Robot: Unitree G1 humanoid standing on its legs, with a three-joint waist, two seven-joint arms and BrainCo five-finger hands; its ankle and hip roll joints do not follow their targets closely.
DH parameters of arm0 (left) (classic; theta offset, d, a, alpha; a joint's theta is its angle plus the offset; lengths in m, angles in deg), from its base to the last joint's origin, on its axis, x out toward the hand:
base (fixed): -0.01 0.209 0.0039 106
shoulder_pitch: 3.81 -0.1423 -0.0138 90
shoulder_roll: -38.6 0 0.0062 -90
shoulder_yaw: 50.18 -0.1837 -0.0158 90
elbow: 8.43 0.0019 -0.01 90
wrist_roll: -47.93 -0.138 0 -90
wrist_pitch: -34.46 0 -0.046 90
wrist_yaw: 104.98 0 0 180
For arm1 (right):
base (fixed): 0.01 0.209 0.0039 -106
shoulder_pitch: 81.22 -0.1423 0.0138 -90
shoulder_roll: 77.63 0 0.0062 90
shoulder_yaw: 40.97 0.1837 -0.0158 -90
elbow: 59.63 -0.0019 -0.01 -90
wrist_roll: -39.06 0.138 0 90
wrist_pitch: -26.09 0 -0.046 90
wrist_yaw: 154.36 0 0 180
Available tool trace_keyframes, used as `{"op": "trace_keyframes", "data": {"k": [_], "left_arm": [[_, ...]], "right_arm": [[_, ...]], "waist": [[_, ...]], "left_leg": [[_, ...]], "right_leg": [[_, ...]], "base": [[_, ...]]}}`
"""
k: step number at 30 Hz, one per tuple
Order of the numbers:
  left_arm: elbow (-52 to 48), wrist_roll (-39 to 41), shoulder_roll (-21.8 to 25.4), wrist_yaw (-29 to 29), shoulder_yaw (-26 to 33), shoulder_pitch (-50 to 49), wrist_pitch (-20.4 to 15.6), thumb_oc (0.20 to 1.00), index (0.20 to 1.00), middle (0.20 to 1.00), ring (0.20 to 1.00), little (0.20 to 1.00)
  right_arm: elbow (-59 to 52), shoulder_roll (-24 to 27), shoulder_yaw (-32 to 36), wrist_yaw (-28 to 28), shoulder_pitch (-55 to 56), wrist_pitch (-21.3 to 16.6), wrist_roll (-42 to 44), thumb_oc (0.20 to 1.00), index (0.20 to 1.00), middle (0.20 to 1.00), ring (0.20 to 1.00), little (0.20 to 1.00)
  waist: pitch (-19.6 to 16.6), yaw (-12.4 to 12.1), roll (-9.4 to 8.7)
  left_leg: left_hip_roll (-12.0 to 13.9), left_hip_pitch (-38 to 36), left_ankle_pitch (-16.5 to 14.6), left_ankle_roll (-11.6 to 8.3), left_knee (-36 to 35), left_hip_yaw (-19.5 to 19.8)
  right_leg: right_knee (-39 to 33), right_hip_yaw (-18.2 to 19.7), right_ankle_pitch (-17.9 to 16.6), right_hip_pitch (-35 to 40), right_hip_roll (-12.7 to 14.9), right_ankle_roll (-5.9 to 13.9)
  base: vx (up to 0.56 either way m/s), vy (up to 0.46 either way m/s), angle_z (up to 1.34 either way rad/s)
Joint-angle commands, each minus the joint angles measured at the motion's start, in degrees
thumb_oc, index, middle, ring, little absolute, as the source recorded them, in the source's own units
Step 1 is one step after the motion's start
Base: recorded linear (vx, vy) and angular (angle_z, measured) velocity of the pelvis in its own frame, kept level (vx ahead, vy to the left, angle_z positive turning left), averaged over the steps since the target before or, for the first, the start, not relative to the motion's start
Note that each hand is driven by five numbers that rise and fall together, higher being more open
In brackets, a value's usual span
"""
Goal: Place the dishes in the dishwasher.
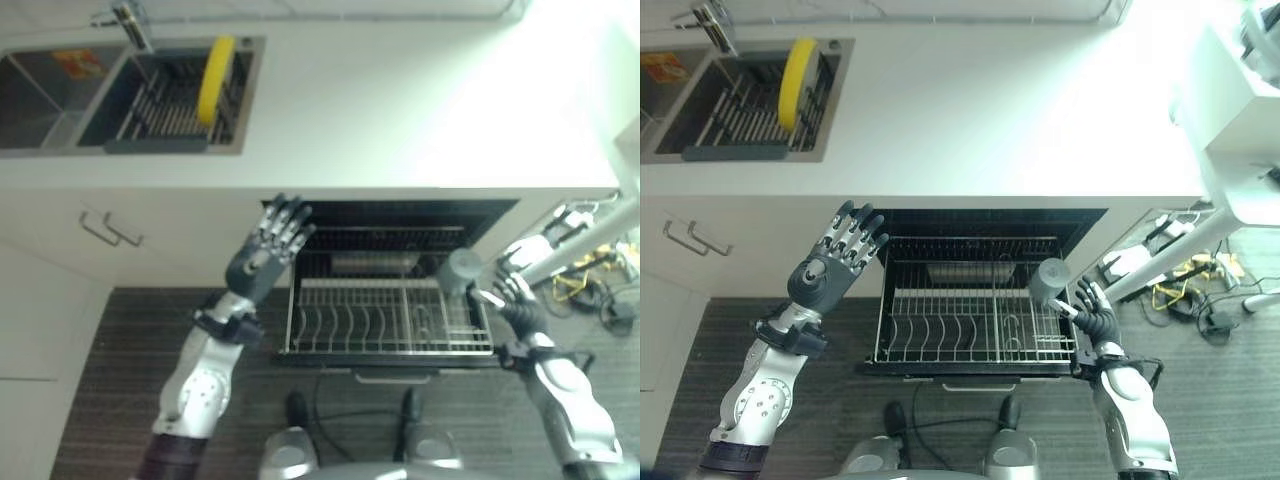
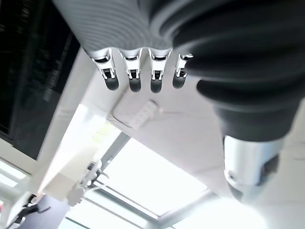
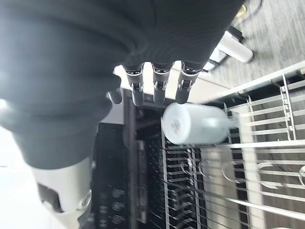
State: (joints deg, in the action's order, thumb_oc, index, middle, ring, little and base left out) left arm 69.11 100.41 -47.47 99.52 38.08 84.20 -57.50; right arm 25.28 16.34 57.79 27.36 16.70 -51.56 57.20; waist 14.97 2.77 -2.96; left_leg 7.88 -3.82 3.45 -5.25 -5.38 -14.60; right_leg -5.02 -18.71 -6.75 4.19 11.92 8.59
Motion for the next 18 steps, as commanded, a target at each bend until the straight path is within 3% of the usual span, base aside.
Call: {"op": "trace_keyframes", "data": {"k": [1,3,7,9,10,11,12,14,15,18], "left_arm": [[-3.1,-2.5,0.9,0.7,2.2,2.2,-6.5,1.000,1.000,1.000,1.000,1.000],[-4.6,-2.2,0.9,0.9,4.1,1.1,-5.6,1.000,1.000,1.000,1.000,1.000],[-6.8,-3.6,1.0,0.9,7.4,-1.5,-5.0,1.000,1.000,1.000,1.000,1.000],[-7.1,-3.8,1.3,0.6,8.4,-3.5,-6.1,1.000,1.000,1.000,1.000,1.000],[-7.2,-2.3,1.6,0.6,9.4,-4.7,-6.1,1.000,1.000,1.000,1.000,1.000],[-6.8,0.4,1.8,1.0,10.1,-5.4,-6.1,1.000,1.000,1.000,1.000,1.000],[-5.8,0.8,2.1,1.3,9.7,-4.7,-7.8,1.000,1.000,1.000,1.000,1.000],[-4.6,-1.1,2.4,1.8,9.1,-4.0,-8.4,1.000,1.000,1.000,1.000,1.000],[-3.4,-2.8,1.7,1.9,7.4,-3.4,-9.1,1.000,1.000,1.000,1.000,1.000],[-2.4,-3.2,2.6,-0.2,7.4,-2.7,-7.6,1.000,1.000,1.000,1.000,1.000]], "right_arm": [[-3.7,3.0,1.8,-0.1,-5.1,-4.8,0.2,1.000,1.000,1.000,1.000,1.000],[-6.3,2.5,3.8,1.3,-3.0,-5.7,-0.9,1.000,1.000,1.000,1.000,1.000],[-9.8,0.2,5.3,1.6,-1.7,-7.8,-0.9,1.000,1.000,1.000,1.000,1.000],[-11.0,-0.4,5.5,0.5,-0.9,-9.9,-1.6,1.000,1.000,1.000,1.000,1.000],[-11.7,-0.4,5.7,0.0,-0.1,-11.1,-2.0,1.000,1.000,1.000,1.000,1.000],[-12.6,-0.2,5.5,-0.2,0.3,-11.8,-3.0,1.000,1.000,1.000,1.000,1.000],[-13.3,0.7,5.0,0.6,-0.3,-12.4,-3.8,1.000,1.000,1.000,1.000,1.000],[-13.7,2.3,5.0,0.9,-1.6,-11.8,-0.5,1.000,1.000,1.000,1.000,1.000],[-12.2,2.4,3.5,2.4,-4.3,-12.2,-0.6,1.000,1.000,1.000,1.000,1.000],[-10.6,2.4,1.3,1.6,-5.9,-13.4,-1.3,1.000,1.000,1.000,1.000,1.000]], "waist": [[-1.2,-0.6,0.77],[-2.0,-1.1,0.23],[-2.6,-1.5,-0.32],[-2.6,-2.3,0.12],[-2.8,-3.2,0.67],[-3.3,-3.9,1.68],[-3.8,-4.2,3.07],[-4.4,-4.7,3.37],[-5.2,-5.7,2.03],[-6.3,-7.7,1.09]], "left_leg": [[2.3,-2.5,-3.7,-1.06,0.8,-1.3],[0.2,-3.1,-5.1,0.05,0.7,0.2],[-3.9,-4.8,-7.5,1.19,0.4,1.9],[-4.9,-5.3,-8.4,1.50,0.4,2.2],[-5.7,-5.2,-8.5,2.42,0.4,1.9],[-6.7,-4.2,-8.2,4.20,0.4,2.3],[-7.4,-2.0,-6.8,5.71,0.4,4.2],[-9.0,-0.3,-5.7,6.61,0.4,5.7],[-12.0,1.9,-4.8,7.34,0.4,5.3],[-12.0,5.0,-2.8,6.01,0.9,1.4]], "right_leg": [[4.4,1.4,2.9,-0.1,6.5,5.76],[4.9,1.6,1.6,0.3,7.5,6.09],[5.6,2.2,-7.5,-2.5,11.3,6.41],[7.3,0.5,-9.0,-3.9,11.5,6.41],[10.8,-1.4,-7.4,-4.2,10.4,6.41],[17.0,-2.1,-2.4,-3.8,7.4,5.72],[25.9,0.1,3.1,-4.3,0.9,3.42],[32.1,2.7,6.3,-4.3,-5.7,2.66],[30.7,5.4,5.7,-2.0,-11.3,3.15],[18.2,3.8,10.8,6.8,-10.3,1.34]], "base": [[0.09,0.236,-0.01],[0.14,0.256,0.08],[0.15,0.254,0.12],[0.04,0.312,-0.42],[-0.10,0.487,-0.84],[-0.23,0.616,-0.82],[-0.23,0.522,-0.71],[-0.24,0.278,-0.06],[-0.25,0.106,0.47],[-0.10,-0.101,-0.13]]}}
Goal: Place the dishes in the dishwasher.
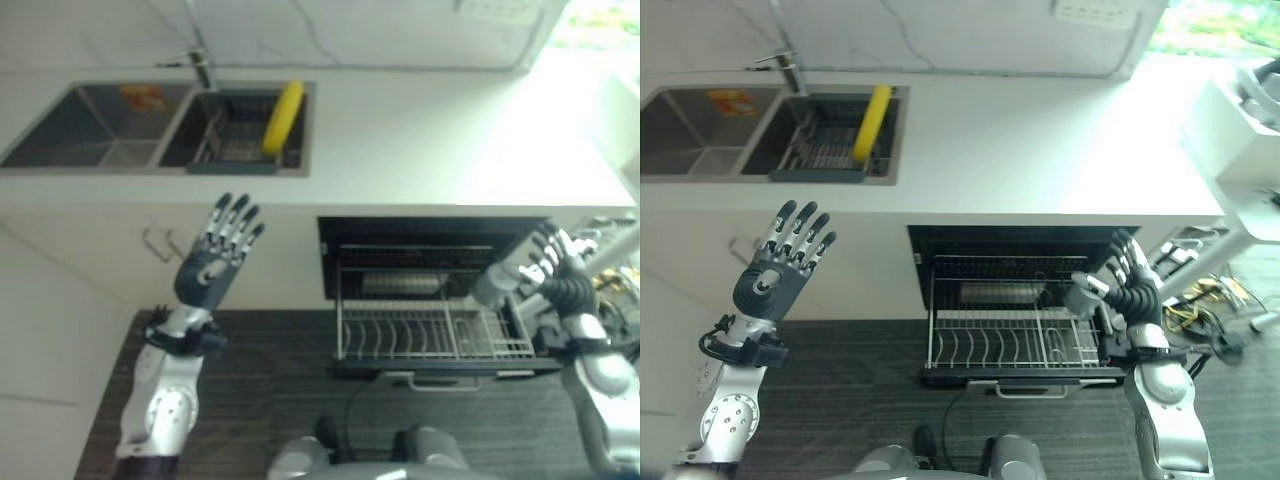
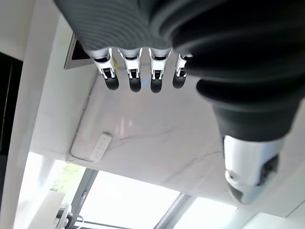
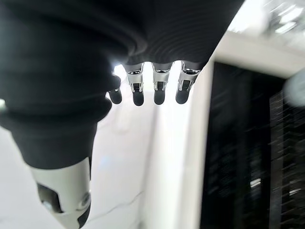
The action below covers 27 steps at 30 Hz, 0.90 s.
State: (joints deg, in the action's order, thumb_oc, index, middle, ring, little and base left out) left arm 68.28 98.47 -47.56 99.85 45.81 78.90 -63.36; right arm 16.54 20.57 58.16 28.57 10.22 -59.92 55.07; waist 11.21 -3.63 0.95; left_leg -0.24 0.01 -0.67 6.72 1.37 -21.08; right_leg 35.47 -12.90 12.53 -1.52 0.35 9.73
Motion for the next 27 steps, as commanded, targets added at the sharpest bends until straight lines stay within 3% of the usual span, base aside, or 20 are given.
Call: {"op": "trace_keyframes", "data": {"k": [1,2,5,6,7,10,11,13,15,16,18,19,21,22,24,27], "left_arm": [[-1.2,-1.4,3.2,-1.1,0.0,2.5,-1.4,1.000,1.000,1.000,1.000,1.000],[-1.1,-1.2,3.9,-1.4,1.0,2.0,-0.8,1.000,1.000,1.000,1.000,1.000],[-1.2,-0.3,4.9,0.5,3.2,0.8,2.0,1.000,1.000,1.000,1.000,1.000],[-1.4,-1.2,4.9,1.3,2.9,0.6,2.7,1.000,1.000,1.000,1.000,1.000],[-2.2,-1.6,4.6,1.7,2.5,0.6,3.2,1.000,1.000,1.000,1.000,1.000],[-4.4,-2.1,3.0,2.4,1.2,0.1,3.6,1.000,1.000,1.000,1.000,1.000],[-5.2,-1.4,3.1,2.5,1.0,-0.4,2.9,1.000,1.000,1.000,1.000,1.000],[-5.3,1.0,2.6,2.7,1.3,-1.0,2.7,1.000,1.000,1.000,1.000,1.000],[-5.1,1.0,2.4,2.9,1.1,-1.5,1.7,1.000,1.000,1.000,1.000,1.000],[-5.3,0.0,2.2,2.5,1.0,-1.8,0.4,1.000,1.000,1.000,1.000,1.000],[-4.1,-0.3,3.1,4.9,0.9,-0.4,1.8,1.000,1.000,1.000,1.000,1.000],[-3.4,-0.7,3.4,5.4,0.4,0.5,2.8,1.000,1.000,1.000,1.000,1.000],[-2.5,-2.1,3.8,5.9,-0.2,1.9,5.0,1.000,1.000,1.000,1.000,1.000],[-2.3,-2.6,3.9,6.9,0.3,1.6,5.8,1.000,1.000,1.000,1.000,1.000],[-2.5,-2.0,3.9,7.7,1.3,0.7,6.8,1.000,1.000,1.000,1.000,1.000],[-2.8,-1.9,4.3,7.0,2.5,-0.2,7.5,1.000,1.000,1.000,1.000,1.000]], "right_arm": [[-1.9,-1.5,0.8,-0.1,0.8,-5.3,1.6,1.000,1.000,1.000,1.000,1.000],[-2.2,-1.2,1.1,-0.8,1.6,-5.6,3.0,1.000,1.000,1.000,1.000,1.000],[-2.5,-0.7,3.4,-1.8,4.7,-7.3,4.3,1.000,1.000,1.000,1.000,1.000],[-2.1,-0.3,4.1,-1.1,4.8,-7.4,3.9,1.000,1.000,1.000,1.000,1.000],[-2.1,0.3,4.5,-0.6,4.2,-6.6,4.2,1.000,1.000,1.000,1.000,1.000],[-2.2,1.3,4.6,-0.6,3.7,-5.0,4.1,1.000,1.000,1.000,1.000,1.000],[-2.5,2.8,5.0,-1.4,3.9,-4.7,4.4,1.000,1.000,1.000,1.000,1.000],[-1.9,4.8,5.2,-3.0,2.9,-5.2,3.5,1.000,1.000,1.000,1.000,1.000],[-2.0,5.9,5.3,-3.5,2.4,-5.3,3.3,1.000,1.000,1.000,1.000,1.000],[-2.8,7.1,5.5,-3.7,1.9,-4.5,4.4,1.000,1.000,1.000,1.000,1.000],[-3.5,6.2,6.2,-2.6,2.8,-4.9,5.4,1.000,1.000,1.000,1.000,1.000],[-4.1,5.1,6.5,-2.0,3.9,-5.7,5.9,1.000,1.000,1.000,1.000,1.000],[-5.2,2.9,7.4,-1.5,6.1,-7.4,6.8,1.000,1.000,1.000,1.000,1.000],[-5.6,1.4,7.8,-2.1,7.0,-7.9,6.4,1.000,1.000,1.000,1.000,1.000],[-5.8,-0.1,7.4,-2.9,7.3,-7.7,4.2,1.000,1.000,1.000,1.000,1.000],[-5.5,-1.3,4.7,-3.4,5.8,-6.6,1.4,1.000,1.000,1.000,1.000,1.000]], "waist": [[-2.6,-1.1,-2.83],[-2.6,-0.9,-2.64],[-1.9,0.6,-2.08],[-0.9,1.1,-2.30],[-0.5,1.3,-1.96],[-0.2,2.2,-1.48],[-0.3,3.1,-1.52],[-0.7,3.7,-0.93],[-1.1,3.6,-0.54],[-1.6,3.7,-0.20],[-2.1,5.0,0.03],[-2.2,5.6,-0.15],[-2.4,6.0,-1.62],[-2.3,5.8,-2.26],[-2.4,5.2,-2.36],[-2.4,3.5,-1.65]], "left_leg": [[-3.6,1.6,1.9,-6.31,-5.4,6.7],[-3.5,1.6,2.1,-6.35,-5.2,5.5],[-2.0,4.4,0.9,-7.50,3.4,-1.0],[-1.0,8.0,0.0,-8.68,11.2,-1.4],[0.0,9.4,-0.4,-9.36,14.3,-0.7],[2.6,7.1,-2.4,-10.13,13.3,1.0],[6.6,4.7,-2.2,-11.20,10.2,1.5],[12.5,0.8,1.3,-14.23,2.7,5.9],[14.2,-1.1,3.1,-15.66,-0.7,9.0],[13.8,-3.5,2.7,-16.00,-3.7,11.0],[14.6,-5.2,3.1,-16.58,-5.8,7.1],[13.8,-5.3,2.8,-16.28,-6.3,6.5],[9.9,-5.1,1.4,-14.63,-6.4,6.5],[7.4,-5.5,0.0,-13.13,-6.4,7.6],[5.4,-6.0,-1.0,-11.56,-6.4,7.7],[3.4,-6.5,-2.4,-9.01,-6.4,8.2]], "right_leg": [[-26.4,-1.0,-7.5,14.0,1.3,-0.40],[-29.7,0.1,-6.9,15.3,0.9,-1.16],[-34.8,-3.0,-5.4,16.5,2.4,-3.23],[-36.1,-3.4,-5.0,17.8,3.6,-3.82],[-36.5,-3.6,-4.9,17.9,4.2,-4.22],[-35.9,-4.6,-5.7,15.9,6.1,-4.47],[-34.9,-5.1,-5.9,14.3,7.6,-4.12],[-33.9,-4.2,-5.9,12.2,9.0,-3.40],[-33.9,-3.1,-6.5,11.0,9.6,-2.98],[-34.2,-2.5,-7.3,10.2,10.8,-1.75],[-33.5,-3.6,-8.8,9.3,13.8,0.94],[-32.5,-4.2,-10.4,8.7,15.4,2.31],[-30.7,-4.7,-16.4,7.5,19.6,4.29],[-29.3,-4.2,-20.0,6.0,21.7,4.41],[-27.4,-3.8,-23.1,4.8,24.1,4.55],[-22.0,-4.6,-21.3,3.2,22.0,3.61]], "base": [[-0.04,-0.186,-0.77],[-0.08,-0.217,-0.76],[-0.12,-0.171,-0.16],[-0.15,-0.021,0.48],[-0.18,0.107,0.68],[-0.21,0.377,0.32],[-0.14,0.459,0.09],[-0.07,0.653,0.19],[0.01,0.604,-0.24],[0.01,0.640,-0.72],[-0.02,0.732,-0.56],[-0.03,0.696,0.13],[0.02,0.566,0.67],[0.06,0.497,0.60],[0.07,0.443,0.21],[0.03,0.418,-0.11]]}}
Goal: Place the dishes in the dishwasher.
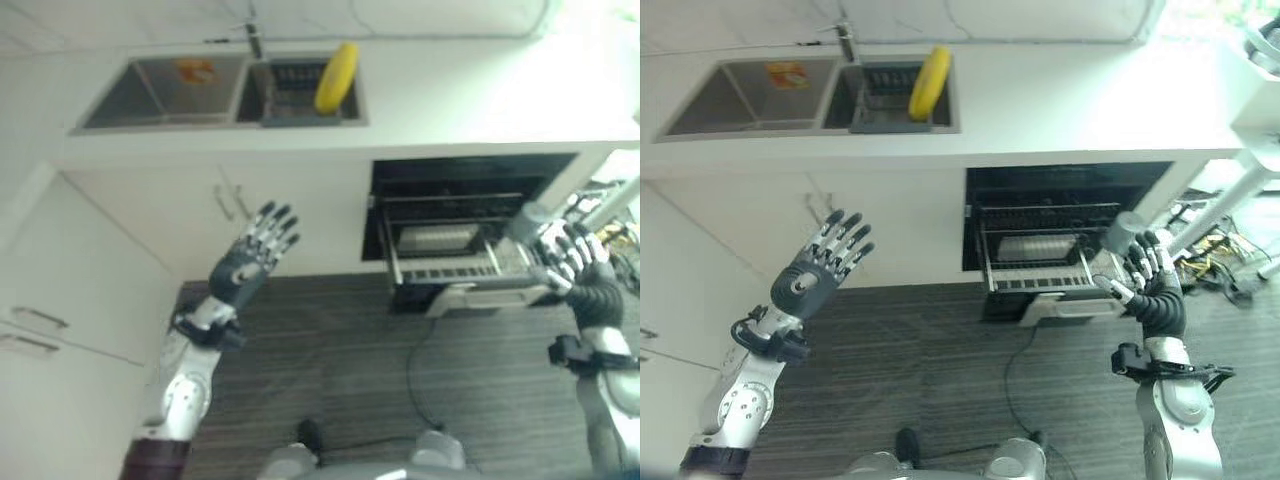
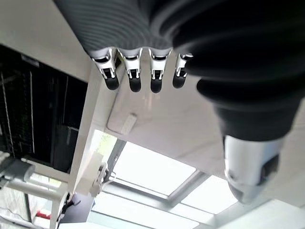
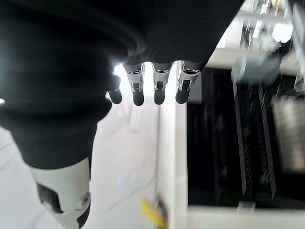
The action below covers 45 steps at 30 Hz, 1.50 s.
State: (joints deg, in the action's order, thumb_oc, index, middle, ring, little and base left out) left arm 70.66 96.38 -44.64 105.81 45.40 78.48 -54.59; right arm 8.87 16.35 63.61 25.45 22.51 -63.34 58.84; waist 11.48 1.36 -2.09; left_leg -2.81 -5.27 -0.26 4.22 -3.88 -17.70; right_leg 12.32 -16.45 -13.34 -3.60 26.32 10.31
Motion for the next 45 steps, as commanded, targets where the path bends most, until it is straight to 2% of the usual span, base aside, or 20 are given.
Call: {"op": "trace_keyframes", "data": {"k": [1,2,3,6,8,10,15,17,19,20,22,23,25,26,27,30,33,38,40,45], "left_arm": [[-5.2,0.1,1.5,0.9,2.9,0.1,-1.4,1.000,1.000,1.000,1.000,1.000],[-5.3,1.0,1.9,0.9,2.6,0.3,-1.1,1.000,1.000,1.000,1.000,1.000],[-5.2,2.1,1.8,0.9,2.2,0.4,-0.9,1.000,1.000,1.000,1.000,1.000],[-4.5,5.4,0.8,0.4,0.2,1.6,-0.6,1.000,1.000,1.000,1.000,1.000],[-4.0,5.6,0.2,0.4,-2.3,3.9,-0.4,1.000,1.000,1.000,1.000,1.000],[-2.8,4.2,-0.3,0.9,-5.1,7.0,-0.6,1.000,1.000,1.000,1.000,1.000],[-2.9,4.3,-1.7,0.6,-5.7,6.7,1.2,1.000,1.000,1.000,1.000,1.000],[-3.6,4.6,-1.6,0.0,-6.3,5.8,1.2,1.000,1.000,1.000,1.000,1.000],[-4.1,6.6,-2.2,-0.4,-7.0,5.7,1.6,1.000,1.000,1.000,1.000,1.000],[-4.9,7.2,-2.5,-0.9,-7.3,5.7,1.6,1.000,1.000,1.000,1.000,1.000],[-4.9,6.1,-3.4,-1.0,-7.8,5.5,1.5,1.000,1.000,1.000,1.000,1.000],[-4.7,5.9,-3.1,-1.2,-7.9,5.6,1.2,1.000,1.000,1.000,1.000,1.000],[-5.0,6.6,-2.6,-0.9,-7.1,4.4,0.3,1.000,1.000,1.000,1.000,1.000],[-5.0,6.8,-2.5,-0.5,-6.5,3.4,-0.4,1.000,1.000,1.000,1.000,1.000],[-4.8,6.3,-2.8,-0.1,-6.2,1.8,-1.9,1.000,1.000,1.000,1.000,1.000],[-4.5,5.5,-3.2,0.7,-5.9,0.1,-3.2,1.000,1.000,1.000,1.000,1.000],[-4.2,5.2,-2.8,0.6,-4.9,0.1,-4.4,1.000,1.000,1.000,1.000,1.000],[-4.6,4.5,-0.7,-0.1,-3.8,2.7,-3.6,1.000,1.000,1.000,1.000,1.000],[-5.1,3.6,0.1,-0.8,-4.6,4.6,-2.9,1.000,1.000,1.000,1.000,1.000],[-6.2,0.9,1.3,-1.0,-4.9,5.6,-2.6,1.000,1.000,1.000,1.000,1.000]], "right_arm": [[2.5,3.2,-1.3,0.0,-7.0,-2.7,-2.6,1.000,1.000,1.000,1.000,1.000],[2.9,4.4,-1.5,0.9,-7.5,-2.1,-2.6,1.000,1.000,1.000,1.000,1.000],[3.4,5.6,-1.2,1.5,-7.6,-1.9,-2.7,1.000,1.000,1.000,1.000,1.000],[4.7,7.7,-0.3,1.9,-7.9,-2.3,0.1,1.000,1.000,1.000,1.000,1.000],[5.4,8.8,-0.1,2.0,-8.7,-3.6,1.5,1.000,1.000,1.000,1.000,1.000],[5.8,9.1,-0.9,2.6,-9.8,-5.3,2.9,1.000,1.000,1.000,1.000,1.000],[5.9,7.2,-2.8,2.8,-10.3,-5.1,2.1,1.000,1.000,1.000,1.000,1.000],[5.6,7.1,-2.9,2.8,-9.8,-4.8,1.9,1.000,1.000,1.000,1.000,1.000],[5.6,7.8,-2.7,3.3,-9.8,-4.3,1.5,1.000,1.000,1.000,1.000,1.000],[5.8,8.4,-2.5,3.3,-10.0,-4.4,1.4,1.000,1.000,1.000,1.000,1.000],[6.3,8.3,-2.4,3.0,-10.5,-4.4,1.0,1.000,1.000,1.000,1.000,1.000],[6.6,8.5,-2.3,2.9,-10.9,-4.4,1.2,1.000,1.000,1.000,1.000,1.000],[6.9,9.3,-2.1,1.9,-11.2,-4.2,1.3,1.000,1.000,1.000,1.000,1.000],[6.7,9.3,-2.2,1.2,-10.9,-4.3,0.9,1.000,1.000,1.000,1.000,1.000],[6.7,9.5,-2.3,0.4,-10.5,-4.7,0.6,1.000,1.000,1.000,1.000,1.000],[6.4,10.4,-2.3,0.5,-10.6,-4.5,0.6,1.000,1.000,1.000,1.000,1.000],[5.3,11.2,-1.4,-0.7,-10.3,-3.9,2.6,1.000,1.000,1.000,1.000,1.000],[3.7,9.6,-0.3,2.4,-7.4,-5.1,1.0,1.000,1.000,1.000,1.000,1.000],[3.6,9.1,-0.8,4.4,-8.3,-4.0,-0.3,1.000,1.000,1.000,1.000,1.000],[3.8,8.1,-1.8,3.5,-9.2,-4.2,-0.4,1.000,1.000,1.000,1.000,1.000]], "waist": [[-2.5,-1.8,1.59],[-2.5,-1.8,1.81],[-2.6,-1.7,1.72],[-2.6,-0.8,0.75],[-2.3,0.5,0.20],[-2.5,1.7,0.33],[-3.5,1.7,1.53],[-3.1,1.7,1.26],[-2.1,2.2,0.89],[-1.3,2.4,0.05],[-0.6,2.7,-0.33],[-0.5,3.0,-0.30],[-0.4,2.7,0.89],[-0.6,2.2,1.81],[-0.8,1.0,2.74],[-0.4,-0.6,3.53],[-0.7,-0.8,3.82],[-2.5,-0.8,2.81],[-2.9,-0.9,1.84],[-3.5,-1.8,0.73]], "left_leg": [[5.5,-1.4,-3.2,-5.77,-1.1,5.4],[4.6,-1.1,-3.2,-4.59,-1.1,7.2],[3.7,-0.7,-2.8,-4.00,-1.1,8.6],[1.8,-0.8,-2.7,-3.79,-1.1,10.0],[0.5,-1.3,-2.9,-3.81,-1.1,11.2],[0.3,-2.1,-3.7,-3.65,-1.1,11.0],[0.4,-3.4,-4.7,-4.49,1.9,7.8],[0.8,-0.5,-5.6,-6.01,10.6,6.6],[3.0,5.2,-2.0,-9.57,23.7,4.9],[3.5,9.2,-1.4,-10.34,32.3,5.4],[5.4,12.4,-2.0,-10.14,35.8,4.7],[7.3,11.8,-2.0,-9.83,33.0,3.0],[9.7,8.7,-0.4,-9.60,19.1,0.3],[10.1,7.9,1.3,-10.07,10.0,0.9],[10.7,7.3,5.5,-11.63,0.6,3.1],[12.8,10.4,10.0,-13.39,-0.9,6.0],[13.3,10.1,8.5,-12.58,-1.1,5.2],[9.6,6.2,4.3,-9.38,-1.1,5.9],[7.8,5.0,3.0,-7.74,-1.1,6.0],[4.1,3.7,1.1,-4.39,-1.1,7.7]], "right_leg": [[2.6,-0.7,6.7,5.0,-6.2,2.64],[3.9,0.4,11.6,4.4,-12.4,0.94],[3.8,1.2,13.8,3.7,-17.0,-0.33],[0.0,2.1,16.2,3.7,-23.6,-2.87],[-2.7,3.7,15.4,3.2,-26.5,-3.78],[-4.5,3.5,15.0,2.4,-25.7,-3.74],[-7.8,1.7,16.5,5.8,-24.6,-4.77],[-8.7,1.5,16.6,6.9,-23.7,-5.93],[-9.5,0.7,16.7,7.6,-22.5,-7.61],[-9.9,0.7,16.4,7.7,-21.3,-8.29],[-10.5,0.3,15.7,7.9,-20.8,-8.22],[-11.0,0.4,15.5,8.2,-20.9,-7.89],[-12.3,1.6,15.6,9.0,-21.8,-6.69],[-13.2,2.8,16.0,9.8,-22.4,-5.95],[-15.0,4.9,16.7,11.8,-23.4,-5.29],[-16.0,7.2,18.5,15.0,-24.6,-5.85],[-14.7,7.0,19.9,16.1,-23.2,-5.27],[-11.5,5.6,20.4,16.7,-19.7,-2.37],[-8.6,4.6,18.7,15.1,-17.7,-0.79],[-0.9,5.4,15.6,11.8,-16.3,0.33]], "base": [[0.03,0.396,-0.35],[0.07,0.408,-0.28],[0.07,0.352,-0.11],[0.08,0.123,0.23],[0.12,-0.035,0.12],[0.16,-0.137,0.23],[0.16,-0.152,0.17],[0.12,-0.134,0.02],[0.07,-0.110,0.06],[0.06,-0.074,0.24],[0.11,-0.029,0.15],[0.20,0.092,-0.08],[0.28,0.243,-0.11],[0.44,0.384,-0.19],[0.44,0.349,-0.31],[0.37,0.253,-0.91],[0.34,0.327,-0.39],[0.23,0.244,-0.34],[0.17,0.246,0.25],[0.13,0.227,0.26]]}}
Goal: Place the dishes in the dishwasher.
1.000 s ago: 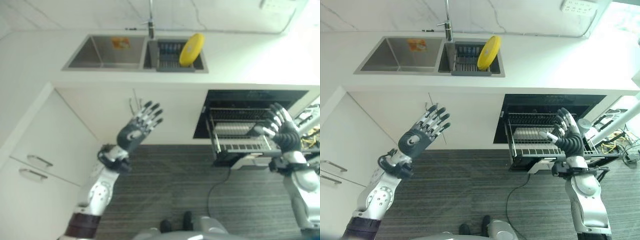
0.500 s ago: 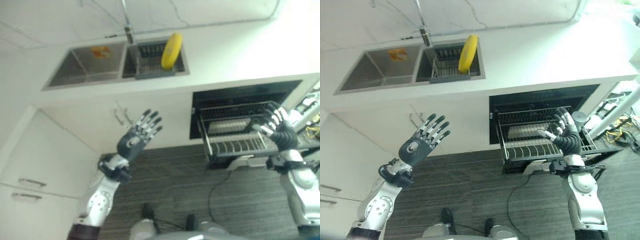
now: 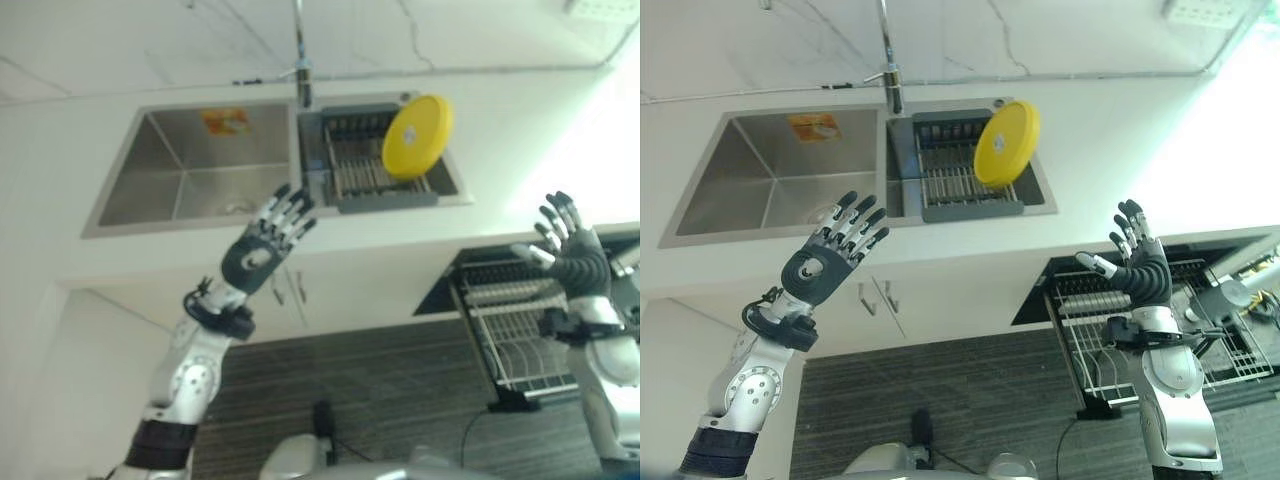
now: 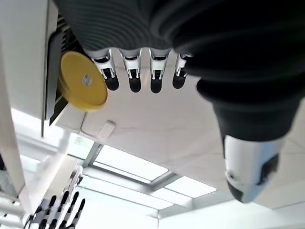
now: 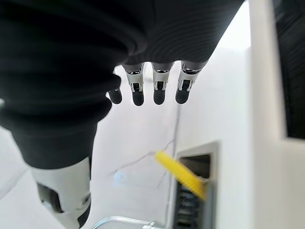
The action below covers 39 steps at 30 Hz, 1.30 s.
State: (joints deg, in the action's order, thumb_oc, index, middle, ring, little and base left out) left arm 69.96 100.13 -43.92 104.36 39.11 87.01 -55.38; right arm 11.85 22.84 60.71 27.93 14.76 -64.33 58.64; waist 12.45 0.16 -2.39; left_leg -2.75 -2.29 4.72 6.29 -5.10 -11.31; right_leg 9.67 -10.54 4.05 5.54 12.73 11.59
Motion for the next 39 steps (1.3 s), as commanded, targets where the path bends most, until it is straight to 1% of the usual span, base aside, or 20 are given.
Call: {"op": "trace_keyframes", "data": {"k": [1,2,4,5,6,7,8,10,11,12,13,16,19,23,26,32,33,34,36,39], "left_arm": [[-5.6,-2.7,0.7,0.6,1.4,-2.8,-1.7,1.000,1.000,1.000,1.000,1.000],[-6.2,-2.8,0.6,0.9,1.4,-2.8,-1.6,1.000,1.000,1.000,1.000,1.000],[-7.4,-4.2,0.8,1.5,1.2,-3.4,-2.2,1.000,1.000,1.000,1.000,1.000],[-8.2,-5.1,0.9,2.4,1.3,-3.9,-3.2,1.000,1.000,1.000,1.000,1.000],[-9.2,-5.5,0.7,2.9,1.5,-4.1,-4.2,1.000,1.000,1.000,1.000,1.000],[-9.9,-4.8,1.1,3.3,1.9,-3.7,-5.6,1.000,1.000,1.000,1.000,1.000],[-10.4,-4.1,1.6,3.4,2.2,-3.0,-6.3,1.000,1.000,1.000,1.000,1.000],[-10.3,-3.9,2.0,3.4,2.0,-1.3,-8.7,1.000,1.000,1.000,1.000,1.000],[-10.5,-5.0,2.2,2.3,2.0,0.2,-10.7,1.000,1.000,1.000,1.000,1.000],[-10.6,-6.7,2.3,0.2,1.2,1.4,-12.2,1.000,1.000,1.000,1.000,1.000],[-10.4,-7.2,2.4,-0.9,0.9,2.0,-12.9,1.000,1.000,1.000,1.000,1.000],[-10.9,-6.9,2.0,-3.5,1.1,2.4,-14.5,1.000,1.000,1.000,1.000,1.000],[-11.6,-8.8,1.5,-4.2,1.6,2.2,-15.9,1.000,1.000,1.000,1.000,1.000],[-11.4,-11.4,1.6,-7.1,2.1,1.9,-17.1,1.000,1.000,1.000,1.000,1.000],[-10.9,-12.7,1.6,-7.7,2.2,1.3,-17.6,1.000,1.000,1.000,1.000,1.000],[-10.9,-12.7,1.6,-7.7,2.1,1.3,-17.6,1.000,1.000,1.000,1.000,1.000],[-9.0,-14.4,2.0,-9.0,1.0,1.2,-17.9,1.000,1.000,1.000,1.000,1.000],[-9.0,-14.4,2.1,-9.1,0.9,1.3,-17.8,1.000,1.000,1.000,1.000,1.000],[-8.3,-14.4,2.3,-9.2,0.5,1.5,-17.7,1.000,1.000,1.000,1.000,1.000],[-7.4,-15.2,2.4,-9.6,-0.6,2.6,-17.9,1.000,1.000,1.000,1.000,1.000]], "right_arm": [[0.9,1.4,1.2,1.3,-1.5,-3.7,0.1,1.000,1.000,1.000,1.000,1.000],[0.9,0.6,1.4,1.6,-1.3,-4.6,0.5,1.000,1.000,1.000,1.000,1.000],[0.1,-0.4,1.6,1.8,-0.2,-5.7,0.1,1.000,1.000,1.000,1.000,1.000],[-0.7,-0.6,1.5,1.7,0.5,-5.6,-0.4,1.000,1.000,1.000,1.000,1.000],[-1.1,-0.5,1.1,0.3,0.7,-4.9,-1.0,1.000,1.000,1.000,1.000,1.000],[-1.1,0.5,1.1,-0.7,0.9,-4.1,-0.7,1.000,1.000,1.000,1.000,1.000],[-1.2,1.5,1.6,-1.0,1.1,-4.4,0.3,1.000,1.000,1.000,1.000,1.000],[-0.4,2.6,2.9,-1.4,1.0,-6.4,2.4,1.000,1.000,1.000,1.000,1.000],[0.0,2.7,3.7,-0.8,-0.1,-9.0,3.6,1.000,1.000,1.000,1.000,1.000],[-0.1,2.4,2.8,0.8,-2.1,-10.8,2.4,1.000,1.000,1.000,1.000,1.000],[-0.1,2.3,2.0,1.9,-3.3,-11.1,0.7,1.000,1.000,1.000,1.000,1.000],[-0.1,2.6,0.8,2.0,-5.4,-8.7,1.8,1.000,1.000,1.000,1.000,1.000],[-0.4,2.4,0.7,1.3,-5.8,-7.7,2.8,1.000,1.000,1.000,1.000,1.000],[-0.8,2.7,0.5,1.7,-6.7,-6.8,2.3,1.000,1.000,1.000,1.000,1.000],[-0.1,3.0,0.5,2.0,-7.3,-5.3,3.5,1.000,1.000,1.000,1.000,1.000],[0.0,3.0,0.5,2.0,-7.3,-5.3,3.5,1.000,1.000,1.000,1.000,1.000],[3.7,1.8,-0.3,4.1,-9.8,-2.5,7.7,1.000,1.000,1.000,1.000,1.000],[4.2,2.0,-0.5,4.1,-10.0,-2.4,8.0,1.000,1.000,1.000,1.000,1.000],[6.5,2.5,-0.8,4.3,-10.8,-0.2,7.2,1.000,1.000,1.000,1.000,1.000],[11.2,3.4,-1.9,4.0,-13.1,2.1,9.7,1.000,1.000,1.000,1.000,1.000]], "waist": [[-4.5,-0.7,0.97],[-4.7,-0.8,1.02],[-4.7,-0.8,1.55],[-4.5,-0.7,2.19],[-4.2,-0.3,2.54],[-4.0,0.2,2.25],[-3.8,0.7,1.90],[-3.3,2.0,0.96],[-2.8,3.1,0.71],[-2.6,3.5,0.94],[-2.7,3.5,1.05],[-4.2,2.9,1.18],[-5.2,2.9,1.05],[-5.8,2.9,1.00],[-6.0,2.9,1.13],[-6.0,2.9,1.14],[-6.6,3.0,1.43],[-6.6,2.9,1.41],[-6.8,2.7,1.32],[-6.9,2.1,1.18]], "left_leg": [[3.6,0.6,-4.1,-6.03,0.1,1.6],[2.3,0.2,-4.8,-5.01,0.1,2.7],[0.9,-0.3,-5.5,-3.82,0.1,4.7],[0.7,-0.8,-5.9,-3.40,0.1,5.5],[0.7,-1.4,-6.3,-3.31,0.1,6.1],[0.4,-1.8,-6.3,-3.60,0.1,6.3],[0.2,-1.9,-6.4,-3.76,0.1,6.5],[-0.3,-3.4,-7.8,-4.08,0.1,7.1],[0.0,-5.0,-9.2,-4.75,0.1,7.3],[0.4,-5.9,-10.0,-5.06,0.1,7.0],[0.6,-6.3,-10.3,-5.14,0.1,6.6],[1.8,-6.8,-10.6,-5.79,0.1,4.3],[2.4,-7.2,-10.7,-5.94,0.1,3.2],[3.3,-7.9,-11.0,-6.50,0.1,1.8],[4.0,-7.9,-10.8,-6.83,0.1,1.1],[4.0,-7.9,-10.8,-6.84,0.1,1.1],[4.9,-8.5,-10.7,-7.43,0.1,0.0],[5.0,-8.5,-10.6,-7.50,0.1,0.0],[5.1,-8.6,-10.5,-7.73,0.1,-0.1],[5.2,-8.7,-10.4,-7.92,0.1,-0.1]], "right_leg": [[3.3,-0.2,-2.2,2.0,-2.7,-1.01],[8.7,0.7,-3.8,0.2,-3.3,-1.24],[18.2,2.4,-6.2,-2.4,-4.9,-1.45],[24.1,2.5,-6.9,-5.3,-5.9,-1.64],[26.7,2.1,-6.1,-9.1,-6.1,-2.46],[23.6,1.4,-4.0,-11.1,-7.0,-3.20],[20.0,1.0,-2.6,-11.3,-7.5,-3.56],[9.3,0.4,-4.1,-11.5,-6.2,-3.22],[1.4,0.7,-6.7,-12.2,-4.6,-2.41],[-0.1,0.9,-8.8,-12.6,-3.6,-1.64],[-0.9,0.9,-8.7,-12.2,-3.3,-1.45],[-5.8,-0.7,-7.3,-7.6,-3.5,-1.37],[-8.4,-0.7,-6.2,-5.2,-4.5,-1.56],[-11.4,-1.0,-6.5,-3.4,-5.2,-2.13],[-11.6,-1.3,-5.7,-2.6,-6.0,-2.81],[-11.6,-1.3,-5.7,-2.6,-6.0,-2.82],[-12.5,-1.4,-4.5,-0.6,-7.2,-3.91],[-12.5,-1.4,-4.4,-0.5,-7.3,-4.02],[-12.6,-1.6,-4.3,-0.2,-7.3,-4.10],[-12.9,-2.0,-4.2,0.4,-7.4,-4.24]], "base": [[0.15,0.342,-0.02],[0.13,0.300,-0.03],[0.14,0.309,0.00],[0.14,0.262,0.05],[0.17,0.184,0.10],[0.16,0.054,0.11],[0.18,-0.076,0.10],[0.20,-0.188,0.29],[0.23,-0.281,0.39],[0.19,-0.276,0.31],[0.11,-0.211,0.37],[0.06,-0.206,0.28],[0.06,-0.208,0.00],[0.05,-0.173,-0.32],[0.04,-0.147,0.02],[0.01,-0.041,0.08],[0.06,-0.238,-0.02],[0.07,-0.259,0.00],[0.00,-0.053,-0.26],[0.00,-0.043,-0.08]]}}
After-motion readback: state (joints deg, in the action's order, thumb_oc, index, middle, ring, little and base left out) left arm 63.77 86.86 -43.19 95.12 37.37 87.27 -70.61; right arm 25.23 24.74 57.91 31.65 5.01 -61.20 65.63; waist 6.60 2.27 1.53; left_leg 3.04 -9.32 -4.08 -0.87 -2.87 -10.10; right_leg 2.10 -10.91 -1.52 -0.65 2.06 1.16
